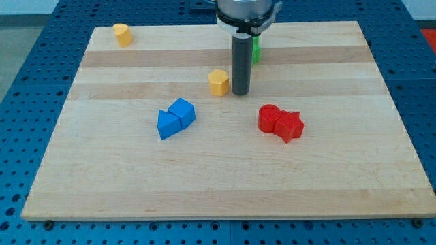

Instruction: Push the hexagon below the heart

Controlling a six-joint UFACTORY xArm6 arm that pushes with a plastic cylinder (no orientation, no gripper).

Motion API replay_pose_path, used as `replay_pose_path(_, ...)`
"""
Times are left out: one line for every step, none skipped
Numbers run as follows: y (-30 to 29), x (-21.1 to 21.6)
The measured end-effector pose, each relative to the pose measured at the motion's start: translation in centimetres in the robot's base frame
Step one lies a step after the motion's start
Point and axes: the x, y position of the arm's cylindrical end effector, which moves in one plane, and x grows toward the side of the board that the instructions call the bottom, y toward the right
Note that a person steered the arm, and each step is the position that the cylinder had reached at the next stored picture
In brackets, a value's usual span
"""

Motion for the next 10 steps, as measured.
replay_pose_path(-1.9, -0.3)
replay_pose_path(-4.2, -0.3)
replay_pose_path(-6.2, -0.3)
replay_pose_path(-8.1, -0.3)
replay_pose_path(-8.9, -0.6)
replay_pose_path(-9.9, -1.6)
replay_pose_path(-10.6, -2.6)
replay_pose_path(-10.7, -3.9)
replay_pose_path(-10.7, -5.8)
replay_pose_path(-11.1, -7.3)
